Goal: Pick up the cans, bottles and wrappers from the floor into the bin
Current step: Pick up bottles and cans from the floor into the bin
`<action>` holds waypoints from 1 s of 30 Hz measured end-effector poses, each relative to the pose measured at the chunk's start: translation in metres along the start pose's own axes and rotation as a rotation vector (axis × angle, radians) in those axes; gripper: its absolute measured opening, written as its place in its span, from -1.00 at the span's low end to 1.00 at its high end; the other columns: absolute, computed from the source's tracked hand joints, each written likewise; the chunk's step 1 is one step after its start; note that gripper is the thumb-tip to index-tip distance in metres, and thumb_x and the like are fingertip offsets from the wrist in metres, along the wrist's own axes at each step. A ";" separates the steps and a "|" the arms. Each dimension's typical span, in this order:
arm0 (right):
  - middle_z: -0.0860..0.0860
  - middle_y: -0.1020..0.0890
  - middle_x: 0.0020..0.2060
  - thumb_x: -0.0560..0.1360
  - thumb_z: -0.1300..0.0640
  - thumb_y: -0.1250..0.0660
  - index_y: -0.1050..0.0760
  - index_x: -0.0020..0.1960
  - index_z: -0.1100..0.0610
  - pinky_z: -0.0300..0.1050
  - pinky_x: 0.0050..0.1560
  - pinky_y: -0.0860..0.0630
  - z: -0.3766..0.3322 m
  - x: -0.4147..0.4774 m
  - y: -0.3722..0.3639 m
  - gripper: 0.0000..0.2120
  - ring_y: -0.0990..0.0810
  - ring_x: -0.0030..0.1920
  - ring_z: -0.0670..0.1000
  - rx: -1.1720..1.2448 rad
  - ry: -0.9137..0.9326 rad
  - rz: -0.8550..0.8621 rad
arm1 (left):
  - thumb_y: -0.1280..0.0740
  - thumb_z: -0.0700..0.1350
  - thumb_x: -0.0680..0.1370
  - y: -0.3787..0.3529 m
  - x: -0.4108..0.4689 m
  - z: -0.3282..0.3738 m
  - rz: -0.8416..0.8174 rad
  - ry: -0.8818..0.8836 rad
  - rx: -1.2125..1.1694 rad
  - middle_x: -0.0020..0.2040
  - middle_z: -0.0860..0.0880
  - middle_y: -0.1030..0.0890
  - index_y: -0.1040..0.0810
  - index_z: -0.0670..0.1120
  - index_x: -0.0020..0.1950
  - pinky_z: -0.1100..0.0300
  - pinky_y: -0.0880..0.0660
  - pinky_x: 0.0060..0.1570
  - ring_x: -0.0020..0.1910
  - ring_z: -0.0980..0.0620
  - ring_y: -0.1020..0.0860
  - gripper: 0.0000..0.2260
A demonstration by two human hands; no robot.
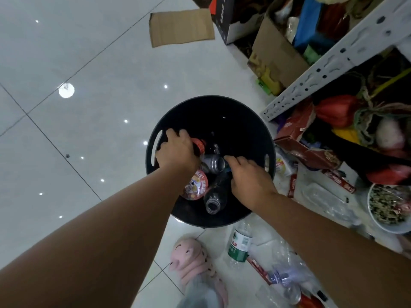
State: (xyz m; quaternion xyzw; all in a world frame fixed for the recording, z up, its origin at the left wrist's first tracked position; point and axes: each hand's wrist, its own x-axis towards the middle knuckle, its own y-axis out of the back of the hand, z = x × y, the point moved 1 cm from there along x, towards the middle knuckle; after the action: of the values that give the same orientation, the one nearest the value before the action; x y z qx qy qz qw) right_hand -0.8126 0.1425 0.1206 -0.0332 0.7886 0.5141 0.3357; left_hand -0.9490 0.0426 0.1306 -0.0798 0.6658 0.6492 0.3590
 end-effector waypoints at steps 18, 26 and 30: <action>0.10 -0.25 0.47 0.54 0.15 -0.17 -0.15 0.48 0.09 -0.02 0.49 0.02 0.008 -0.027 0.004 -0.47 -0.10 0.50 0.07 -0.072 0.154 0.105 | -0.23 -0.04 0.58 -0.019 -0.029 -0.002 0.059 -0.126 -0.209 0.55 -0.19 0.01 0.05 -0.19 0.54 -0.06 -0.15 0.45 0.51 -0.18 -0.06 -0.34; 0.10 -0.03 0.54 0.60 -0.09 -0.01 0.02 0.54 0.05 0.00 0.46 0.26 0.033 -0.082 0.020 -0.44 0.10 0.52 0.05 -0.183 0.372 0.162 | -0.04 0.08 0.63 -0.022 -0.099 0.013 0.195 -0.089 -0.109 0.57 -0.12 0.07 0.11 -0.13 0.55 -0.03 0.03 0.49 0.54 -0.08 0.08 -0.41; 0.12 0.06 0.54 0.60 -0.13 0.02 0.10 0.55 0.00 0.00 0.47 0.25 0.064 -0.129 0.027 -0.41 0.12 0.52 0.07 -0.210 0.497 0.149 | 0.05 0.15 0.62 -0.036 -0.163 0.033 0.265 -0.071 -0.077 0.57 -0.05 0.17 0.19 -0.06 0.56 -0.04 0.19 0.48 0.53 -0.02 0.22 -0.40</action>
State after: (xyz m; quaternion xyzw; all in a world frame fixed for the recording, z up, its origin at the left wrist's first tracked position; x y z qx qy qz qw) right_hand -0.6920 0.1706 0.1996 -0.1351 0.7893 0.5925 0.0879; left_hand -0.7970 0.0092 0.1992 0.0180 0.6318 0.7185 0.2902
